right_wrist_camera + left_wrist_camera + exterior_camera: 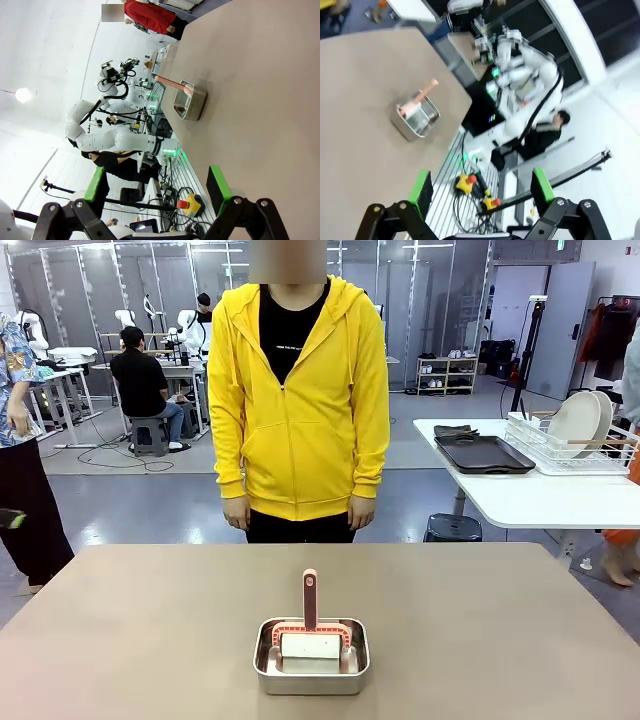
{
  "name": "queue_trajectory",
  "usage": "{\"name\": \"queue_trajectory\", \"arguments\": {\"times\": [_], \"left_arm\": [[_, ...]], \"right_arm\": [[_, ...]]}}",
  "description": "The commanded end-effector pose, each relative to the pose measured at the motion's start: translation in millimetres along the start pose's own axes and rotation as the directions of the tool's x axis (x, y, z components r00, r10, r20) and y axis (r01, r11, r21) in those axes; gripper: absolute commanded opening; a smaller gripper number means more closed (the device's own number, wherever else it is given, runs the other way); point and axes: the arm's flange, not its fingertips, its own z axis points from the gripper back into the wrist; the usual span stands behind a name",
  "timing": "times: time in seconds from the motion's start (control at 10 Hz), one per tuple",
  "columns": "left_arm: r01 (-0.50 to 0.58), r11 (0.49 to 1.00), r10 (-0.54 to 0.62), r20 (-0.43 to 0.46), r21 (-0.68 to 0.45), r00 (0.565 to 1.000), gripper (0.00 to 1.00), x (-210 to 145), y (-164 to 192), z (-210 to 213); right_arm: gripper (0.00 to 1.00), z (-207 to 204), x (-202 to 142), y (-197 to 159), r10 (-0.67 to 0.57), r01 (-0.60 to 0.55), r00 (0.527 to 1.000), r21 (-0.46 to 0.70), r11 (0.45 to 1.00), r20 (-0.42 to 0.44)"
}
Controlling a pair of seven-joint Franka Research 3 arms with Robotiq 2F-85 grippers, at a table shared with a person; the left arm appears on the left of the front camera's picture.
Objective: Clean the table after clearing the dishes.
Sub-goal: Place the Lint Roller back on top of the Airtight Container.
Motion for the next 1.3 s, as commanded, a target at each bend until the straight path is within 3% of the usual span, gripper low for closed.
{"name": "queue_trajectory", "arguments": {"times": [0.0,0.2,0.6,1.2], "left_arm": [[-0.043,0.998,0.049,0.138,-0.051,0.989,1.0,8.5,37.6,34.2],[-0.112,0.993,0.118,0.185,-0.044,0.976,1.0,4.9,68.9,73.0],[-0.215,0.976,0.216,0.159,-0.023,0.964,1.0,16.1,111.8,98.4],[-0.179,0.984,0.18,0.163,-0.017,0.97,1.0,8.0,110.9,87.8]], "right_arm": [[1.0,-1.7,-3.0,3.4,0.003,-0.003,1.0,0.0,1.0,-0.002],[1.0,-1.7,-3.0,3.4,0.003,-0.003,1.0,0.0,1.0,-0.002],[1.0,-1.7,-3.0,3.4,0.003,-0.003,1.0,0.0,1.0,-0.002],[1.0,-1.7,-3.0,3.4,0.003,-0.003,1.0,0.0,1.0,-0.002]]}}
